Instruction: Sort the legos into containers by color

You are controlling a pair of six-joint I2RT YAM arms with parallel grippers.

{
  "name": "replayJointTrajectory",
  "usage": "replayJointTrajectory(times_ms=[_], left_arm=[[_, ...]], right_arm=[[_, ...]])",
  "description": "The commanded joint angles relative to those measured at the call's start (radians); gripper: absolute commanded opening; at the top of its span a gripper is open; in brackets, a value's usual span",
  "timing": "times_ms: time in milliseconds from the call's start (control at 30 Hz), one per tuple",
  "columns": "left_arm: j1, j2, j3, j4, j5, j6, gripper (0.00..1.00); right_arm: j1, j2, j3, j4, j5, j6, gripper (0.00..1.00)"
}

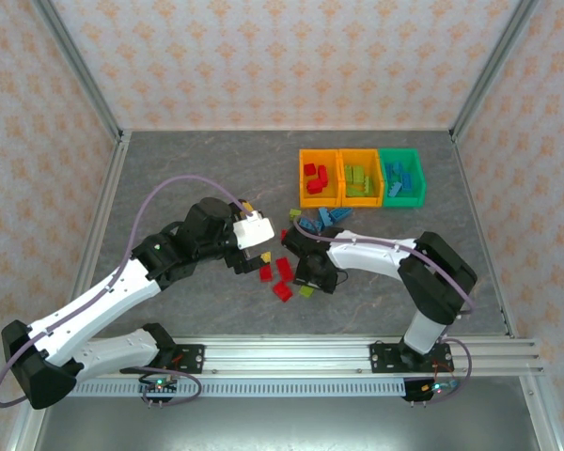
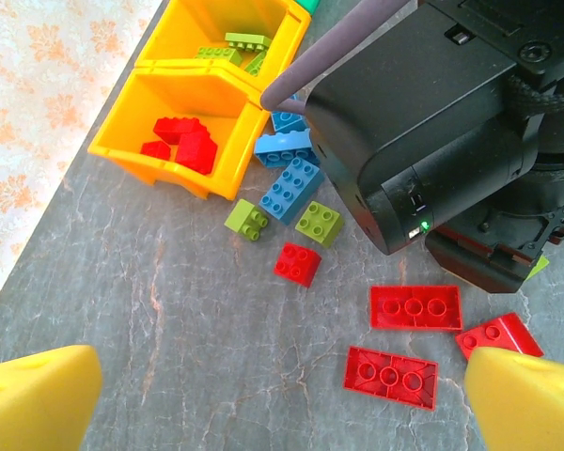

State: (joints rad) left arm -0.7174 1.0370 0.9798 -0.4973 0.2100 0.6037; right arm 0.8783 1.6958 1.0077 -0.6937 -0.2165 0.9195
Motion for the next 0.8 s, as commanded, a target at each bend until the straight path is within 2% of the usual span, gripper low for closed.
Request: replayJointTrajectory(times_ms=[0,233,267,400,533,633,767], left_arm=[[0.009,0.005,-0.007,0.014,0.011,0.013,1.00],[0.009,0.003,-0.006,0.013,0.008,0.015,1.00],[0.009,0.003,-0.006,0.013,0.008,0.015,1.00],[0.009,0.005,-0.007,0.013,0.008,0.015,1.00],[0.009,0.005,-0.009,0.013,0.008,0.016,1.00],[0.009,0.003,-0.006,0.013,0.019,0.015,1.00],[0.009,-0.001,-0.005,0.016,0.042,0.012,1.00]], right_arm=[[0.003,0.017,-0.017,-0.031,0.046,-0.009,0.58],[0.004,0.042,-0.037,-0.016,0.052,-0.009,0.56],[0.004,0.041,-0.037,-0.015,0.056,-0.010,0.53],[0.002,0.007,-0.052,-0.004,0.083,-0.004,0.32],[-0.015,-0.062,-0.045,-0.040,0.140,-0.027,0.27],[-0.076,-0.160,-0.041,-0.051,0.189,-0.077,0.26],[-0.254,-0.240,0.009,-0.045,0.242,-0.226,0.26]])
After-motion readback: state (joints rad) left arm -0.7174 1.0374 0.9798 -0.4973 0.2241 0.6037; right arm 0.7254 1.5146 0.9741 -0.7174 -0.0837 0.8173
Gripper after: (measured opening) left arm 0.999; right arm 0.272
